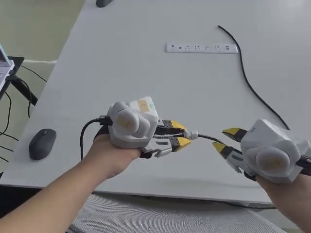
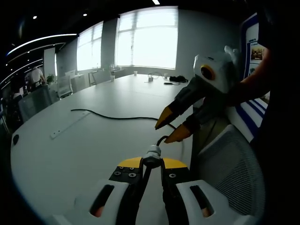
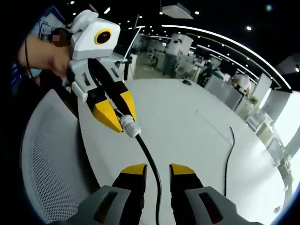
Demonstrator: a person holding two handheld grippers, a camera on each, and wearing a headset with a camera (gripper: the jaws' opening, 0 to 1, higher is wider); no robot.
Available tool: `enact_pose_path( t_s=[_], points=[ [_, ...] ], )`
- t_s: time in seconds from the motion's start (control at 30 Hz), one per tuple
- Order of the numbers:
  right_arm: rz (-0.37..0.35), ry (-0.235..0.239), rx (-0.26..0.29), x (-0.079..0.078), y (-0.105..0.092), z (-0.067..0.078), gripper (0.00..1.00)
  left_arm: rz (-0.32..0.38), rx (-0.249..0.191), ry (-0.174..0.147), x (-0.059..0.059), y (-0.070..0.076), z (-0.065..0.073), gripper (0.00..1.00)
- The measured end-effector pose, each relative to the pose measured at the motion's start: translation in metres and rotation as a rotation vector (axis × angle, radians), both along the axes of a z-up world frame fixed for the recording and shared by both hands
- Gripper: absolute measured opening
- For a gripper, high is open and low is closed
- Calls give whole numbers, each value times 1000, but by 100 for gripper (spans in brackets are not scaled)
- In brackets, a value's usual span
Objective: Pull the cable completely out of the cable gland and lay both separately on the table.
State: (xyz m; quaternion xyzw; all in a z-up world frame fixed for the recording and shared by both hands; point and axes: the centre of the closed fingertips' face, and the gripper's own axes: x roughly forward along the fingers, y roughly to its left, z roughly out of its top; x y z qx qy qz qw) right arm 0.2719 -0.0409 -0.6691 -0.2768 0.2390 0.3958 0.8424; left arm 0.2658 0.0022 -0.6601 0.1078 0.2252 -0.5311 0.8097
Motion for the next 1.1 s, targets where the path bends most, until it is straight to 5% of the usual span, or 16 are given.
enact_pose_path(
  t_s=[0.2, 0.57, 0.87, 1.1],
  points=[
    [88, -43, -49, -2, 23, 2, 12, -14, 19, -7, -2, -1, -2, 15],
    [144, -53, -108, 0, 31, -4, 2, -11, 20, -7, 1, -3, -2, 15],
    [134, -49, -98, 3, 28, -8, 1, -11, 21, -4, 2, -4, -5, 15],
    [53, -21, -41, 12, 18, -7, 0, -1, 4, -7, 8, -2, 1, 15]
  ],
)
